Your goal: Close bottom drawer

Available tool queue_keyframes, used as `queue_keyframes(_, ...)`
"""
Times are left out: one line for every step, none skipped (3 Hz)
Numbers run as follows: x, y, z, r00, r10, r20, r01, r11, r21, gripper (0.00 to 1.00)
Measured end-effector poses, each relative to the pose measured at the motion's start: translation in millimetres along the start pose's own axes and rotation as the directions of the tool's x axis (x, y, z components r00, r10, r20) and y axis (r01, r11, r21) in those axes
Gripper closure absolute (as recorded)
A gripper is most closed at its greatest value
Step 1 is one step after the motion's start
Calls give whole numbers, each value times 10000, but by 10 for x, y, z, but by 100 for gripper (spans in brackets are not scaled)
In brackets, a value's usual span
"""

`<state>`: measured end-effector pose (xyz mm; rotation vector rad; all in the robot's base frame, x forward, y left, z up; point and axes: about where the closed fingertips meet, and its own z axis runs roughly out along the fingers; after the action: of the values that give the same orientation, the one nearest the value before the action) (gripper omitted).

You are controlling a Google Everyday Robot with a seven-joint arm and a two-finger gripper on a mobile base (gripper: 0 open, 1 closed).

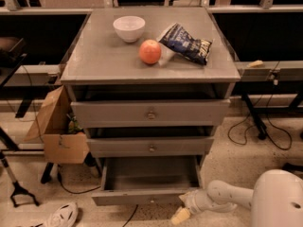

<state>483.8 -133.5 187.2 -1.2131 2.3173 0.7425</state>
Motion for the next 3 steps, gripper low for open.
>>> queue_keyframes(7, 9, -2, 10000, -1, 1, 1, 10000, 0, 18)
queue_keyframes(-403, -150, 140, 9991, -346, 244, 347, 9994, -54, 42)
queue_keyframes(-396, -140, 137, 9991, -346, 245, 348, 9994, -54, 65)
